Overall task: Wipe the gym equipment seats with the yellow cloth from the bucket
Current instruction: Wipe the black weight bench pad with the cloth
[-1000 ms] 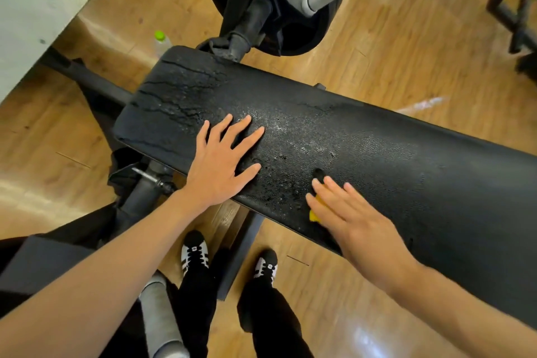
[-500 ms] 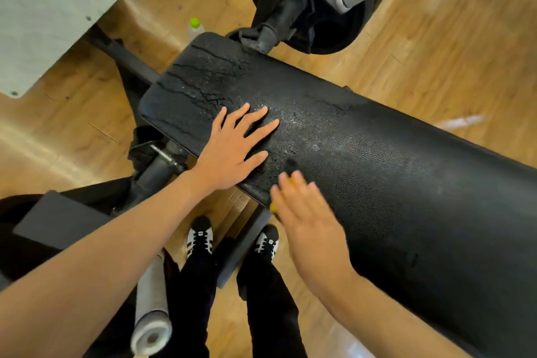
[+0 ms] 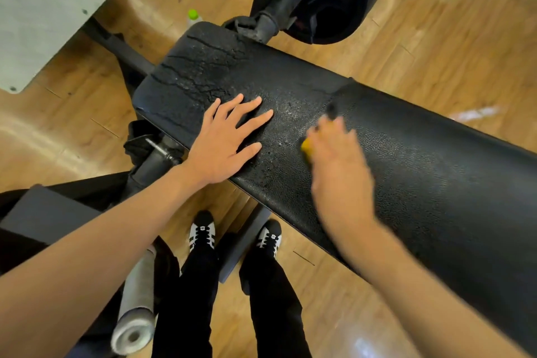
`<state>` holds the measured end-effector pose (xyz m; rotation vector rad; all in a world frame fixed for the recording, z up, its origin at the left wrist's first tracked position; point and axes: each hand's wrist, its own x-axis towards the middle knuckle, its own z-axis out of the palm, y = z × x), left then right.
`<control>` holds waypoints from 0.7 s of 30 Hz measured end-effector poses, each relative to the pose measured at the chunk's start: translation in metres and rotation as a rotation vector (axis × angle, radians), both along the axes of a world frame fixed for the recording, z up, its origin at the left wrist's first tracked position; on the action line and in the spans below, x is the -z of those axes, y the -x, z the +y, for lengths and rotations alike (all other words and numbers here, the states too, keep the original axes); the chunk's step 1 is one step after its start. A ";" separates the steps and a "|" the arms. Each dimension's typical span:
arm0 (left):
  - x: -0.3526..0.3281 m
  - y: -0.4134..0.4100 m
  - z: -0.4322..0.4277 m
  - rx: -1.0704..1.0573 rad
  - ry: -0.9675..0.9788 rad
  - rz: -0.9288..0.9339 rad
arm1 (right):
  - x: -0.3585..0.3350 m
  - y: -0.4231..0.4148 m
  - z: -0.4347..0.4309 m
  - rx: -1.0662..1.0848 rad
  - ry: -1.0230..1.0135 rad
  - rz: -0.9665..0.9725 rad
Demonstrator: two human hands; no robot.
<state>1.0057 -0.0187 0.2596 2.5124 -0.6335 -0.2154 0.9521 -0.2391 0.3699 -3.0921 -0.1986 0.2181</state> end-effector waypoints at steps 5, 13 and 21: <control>-0.003 0.000 0.000 0.002 -0.002 0.010 | -0.017 0.054 0.007 -0.416 -0.085 0.191; 0.000 0.000 0.000 -0.009 0.010 -0.015 | -0.011 -0.120 -0.084 0.069 0.097 0.057; -0.002 0.000 0.000 -0.004 -0.003 0.001 | -0.019 0.081 0.018 -0.381 -0.002 0.165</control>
